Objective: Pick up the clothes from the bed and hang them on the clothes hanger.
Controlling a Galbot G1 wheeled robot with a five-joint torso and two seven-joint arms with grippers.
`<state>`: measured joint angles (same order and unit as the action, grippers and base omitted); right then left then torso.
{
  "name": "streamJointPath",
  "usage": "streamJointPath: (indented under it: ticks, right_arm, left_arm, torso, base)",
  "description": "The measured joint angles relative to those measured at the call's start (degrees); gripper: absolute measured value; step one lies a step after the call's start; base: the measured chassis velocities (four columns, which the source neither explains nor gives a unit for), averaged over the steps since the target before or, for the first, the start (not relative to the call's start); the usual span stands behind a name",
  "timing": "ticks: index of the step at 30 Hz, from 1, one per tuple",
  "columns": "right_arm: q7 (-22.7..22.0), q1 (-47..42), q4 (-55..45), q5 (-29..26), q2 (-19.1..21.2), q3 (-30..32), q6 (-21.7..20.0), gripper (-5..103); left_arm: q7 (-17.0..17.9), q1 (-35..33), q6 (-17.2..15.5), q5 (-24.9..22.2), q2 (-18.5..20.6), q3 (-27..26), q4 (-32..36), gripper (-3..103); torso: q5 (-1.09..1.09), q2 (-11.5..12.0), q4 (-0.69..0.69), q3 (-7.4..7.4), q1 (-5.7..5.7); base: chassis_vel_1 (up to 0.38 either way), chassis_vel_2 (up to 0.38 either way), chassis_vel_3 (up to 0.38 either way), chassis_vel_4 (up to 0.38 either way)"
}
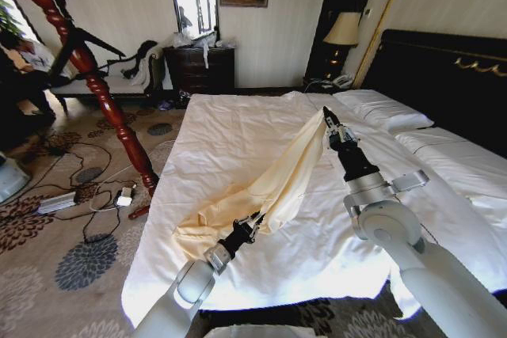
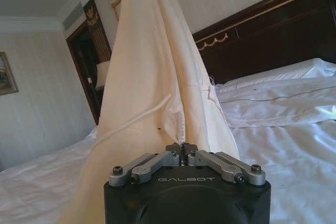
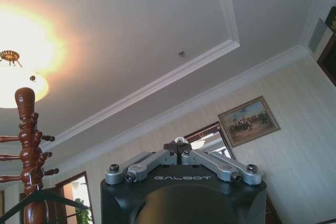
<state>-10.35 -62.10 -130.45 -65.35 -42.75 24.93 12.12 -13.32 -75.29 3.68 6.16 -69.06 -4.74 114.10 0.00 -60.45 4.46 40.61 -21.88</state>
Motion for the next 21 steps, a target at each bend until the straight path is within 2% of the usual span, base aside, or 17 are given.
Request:
streamJointPath:
  ticks: [2,5,6,8,9,11,13,14,15,17,21]
  right_arm:
    - [0.0,-0.2,0.0,0.2,0.0,0.0,0.0,0]
    - [0.0,-0.7,0.6,0.9,0.1,-0.3,0.0,0]
    - [0.0,-0.7,0.6,0.9,0.1,-0.3,0.0,0]
    - [-1.9,-0.9,1.8,2.3,0.3,-1.2,-1.1,0]
    - [-1.9,-0.9,1.8,2.3,0.3,-1.2,-1.1,0]
    - [-4.3,-0.7,3.4,3.3,0.5,-2.2,-3.1,0]
    - [-4.9,-0.1,5.0,3.2,1.1,-3.4,-3.6,0]
    - [-5.0,0.7,5.8,2.8,1.5,-4.7,-3.6,0]
    - [-5.0,0.7,5.8,2.8,1.5,-4.7,-3.6,0]
    - [-5.0,4.0,8.3,2.5,2.1,-9.9,-3.7,0]
    - [-4.0,10.4,11.9,3.8,1.0,-19.3,-3.8,0]
  left_arm:
    - [-0.3,-0.3,0.0,-0.5,0.0,-0.6,0.5,1]
    - [-1.5,-0.8,-0.3,-4.6,0.1,-3.9,3.1,1]
    - [-1.5,-0.8,-0.3,-4.6,0.1,-3.9,3.1,1]
    - [-2.4,-1.2,-1.5,-10.5,1.0,-7.4,6.4,1]
    - [-2.4,-1.2,-1.5,-10.5,1.0,-7.4,6.4,1]
    - [-2.6,-2.2,-3.2,-18.4,2.3,-11.1,9.5,1]
    - [-1.8,-3.3,-4.2,-25.3,3.0,-14.7,11.3,1]
    - [-1.2,-3.8,-4.5,-27.4,3.1,-16.1,11.6,1]
    - [-1.2,-3.8,-4.5,-27.4,3.1,-16.1,11.6,1]
    - [-0.5,-5.2,-4.5,-30.4,3.0,-19.9,11.3,1]
    - [1.5,-7.0,-4.0,-31.4,2.4,-23.9,9.4,1]
  torso:
    - [0.00,0.0,0.00,0.00,0.00]
    - [-0.01,0.0,0.00,0.00,0.00]
    - [-0.01,0.0,0.00,0.00,0.00]
    - [-0.01,0.0,0.01,0.00,0.00]
    - [-0.01,0.0,0.01,0.00,0.00]
    - [0.00,0.0,0.01,0.00,0.00]
    - [0.00,0.0,0.01,0.00,0.00]
    - [-0.01,0.0,0.03,0.00,0.00]
    - [-0.01,0.0,0.03,0.00,0.00]
    - [0.00,0.0,0.01,0.00,0.00]
    - [-0.02,0.0,-0.01,0.00,0.00]
  base:
    - [0.000,0.000,0.000,0.000]
    - [0.000,0.000,0.000,0.000]
    - [0.000,0.000,0.000,0.000]
    - [0.000,0.000,0.000,0.000]
    - [0.000,0.000,0.000,0.000]
    - [0.000,0.000,0.000,0.000]
    - [0.000,0.000,0.000,0.000]
    - [0.000,0.000,0.000,0.000]
    - [0.000,0.000,0.000,0.000]
    - [0.000,0.000,0.000,0.000]
    - [0.000,0.000,0.000,0.000]
